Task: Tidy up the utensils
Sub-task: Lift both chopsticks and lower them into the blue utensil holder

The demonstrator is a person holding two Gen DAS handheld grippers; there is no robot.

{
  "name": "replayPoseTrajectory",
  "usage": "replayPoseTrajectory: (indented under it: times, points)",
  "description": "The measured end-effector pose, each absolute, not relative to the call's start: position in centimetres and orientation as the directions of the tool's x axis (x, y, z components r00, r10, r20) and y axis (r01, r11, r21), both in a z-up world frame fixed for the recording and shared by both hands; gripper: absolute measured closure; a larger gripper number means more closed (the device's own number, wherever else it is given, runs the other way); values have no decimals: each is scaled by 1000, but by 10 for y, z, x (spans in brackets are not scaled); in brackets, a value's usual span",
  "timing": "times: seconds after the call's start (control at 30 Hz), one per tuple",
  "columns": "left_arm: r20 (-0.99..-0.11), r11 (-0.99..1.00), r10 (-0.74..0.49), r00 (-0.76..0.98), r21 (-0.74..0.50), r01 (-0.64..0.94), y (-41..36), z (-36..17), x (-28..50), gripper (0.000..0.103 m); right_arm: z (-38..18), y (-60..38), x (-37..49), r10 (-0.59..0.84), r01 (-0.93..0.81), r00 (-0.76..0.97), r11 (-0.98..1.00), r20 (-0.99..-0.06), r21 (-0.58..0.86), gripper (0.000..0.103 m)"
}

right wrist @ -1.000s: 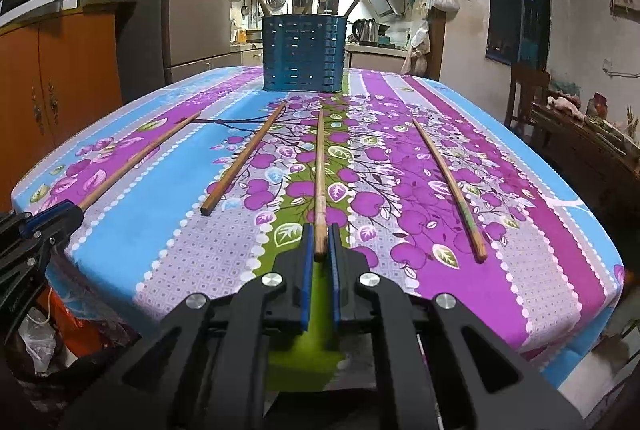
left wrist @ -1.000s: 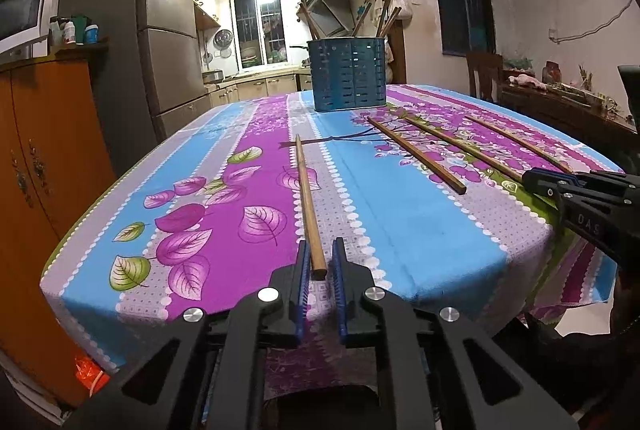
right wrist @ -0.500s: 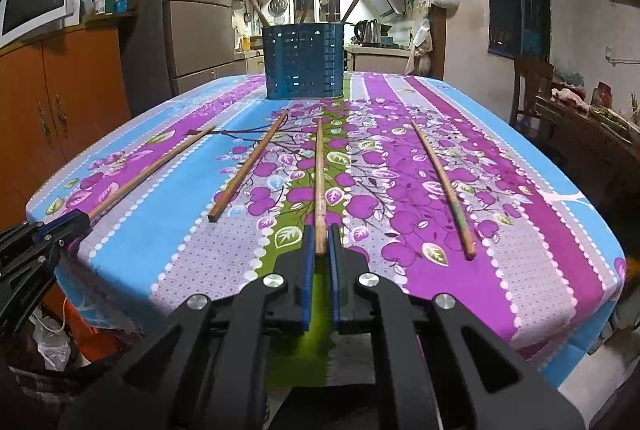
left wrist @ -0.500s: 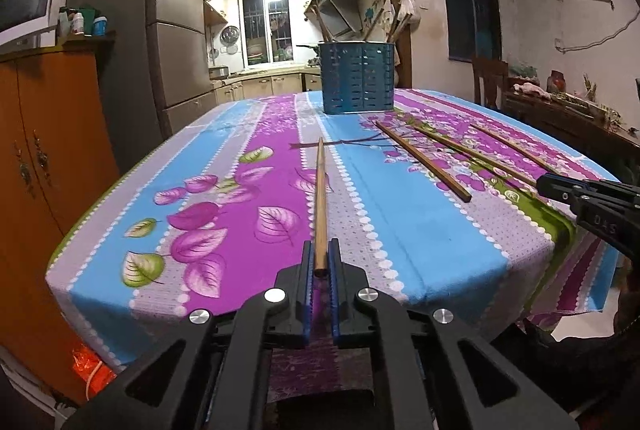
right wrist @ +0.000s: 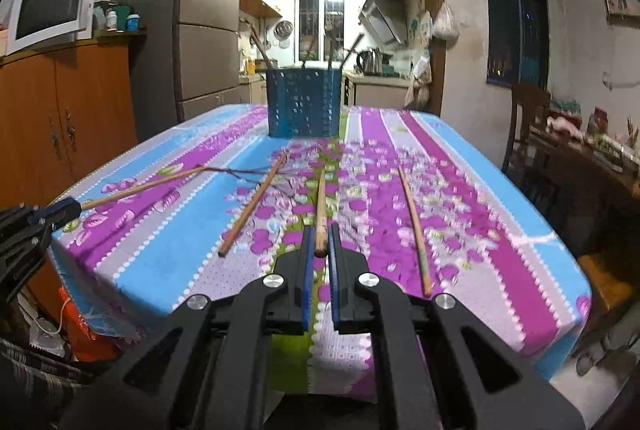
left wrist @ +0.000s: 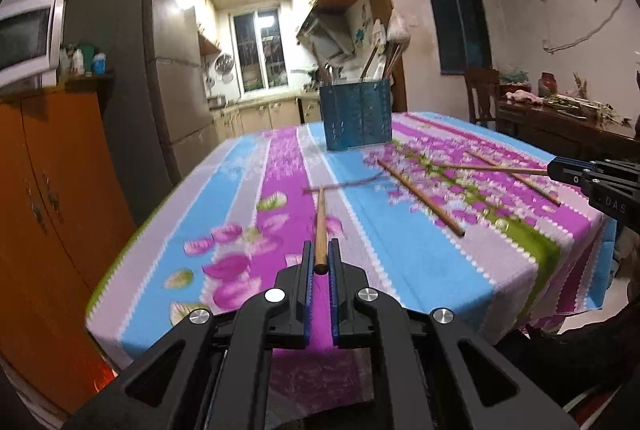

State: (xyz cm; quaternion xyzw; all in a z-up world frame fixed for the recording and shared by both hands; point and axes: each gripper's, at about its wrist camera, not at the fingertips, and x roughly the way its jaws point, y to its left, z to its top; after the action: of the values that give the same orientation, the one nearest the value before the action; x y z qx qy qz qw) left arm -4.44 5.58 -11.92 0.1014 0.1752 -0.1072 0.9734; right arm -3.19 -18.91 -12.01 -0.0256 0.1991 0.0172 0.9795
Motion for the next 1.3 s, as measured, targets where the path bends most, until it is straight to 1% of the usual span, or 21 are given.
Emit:
replayPoseTrajectory:
  times: [0.1, 0.27, 0.53, 0.73, 0.93, 1.07, 1.3]
  points:
    - [-323, 949, -190, 927, 183, 258, 56, -101, -45, 95, -107, -190, -35, 35, -58, 930, 997, -367, -53, 98]
    - [-270, 944, -230, 935, 171, 282, 54, -70, -46, 95, -85, -193, -36, 41, -66, 945, 996, -325, -65, 98]
    - [-256, 936, -305, 917, 99, 338, 59, -25, -28, 95, -48, -194, -28, 62, -88, 965, 992, -257, -90, 98]
    - [-255, 927, -338, 906, 75, 367, 61, 2, -7, 95, -25, -192, -13, 87, -120, 968, 984, -235, -130, 98]
    - [-272, 918, -372, 888, 34, 395, 60, 26, 20, 95, -4, -191, 2, 122, -158, 964, 978, -236, -139, 98]
    - [-279, 909, -399, 873, 4, 417, 59, 37, 36, 95, 6, -197, 16, 155, -186, 952, 977, -265, -99, 98]
    - [-288, 894, -431, 855, -12, 447, 52, 51, 57, 95, 17, -210, 36, 203, -217, 931, 976, -302, -12, 98]
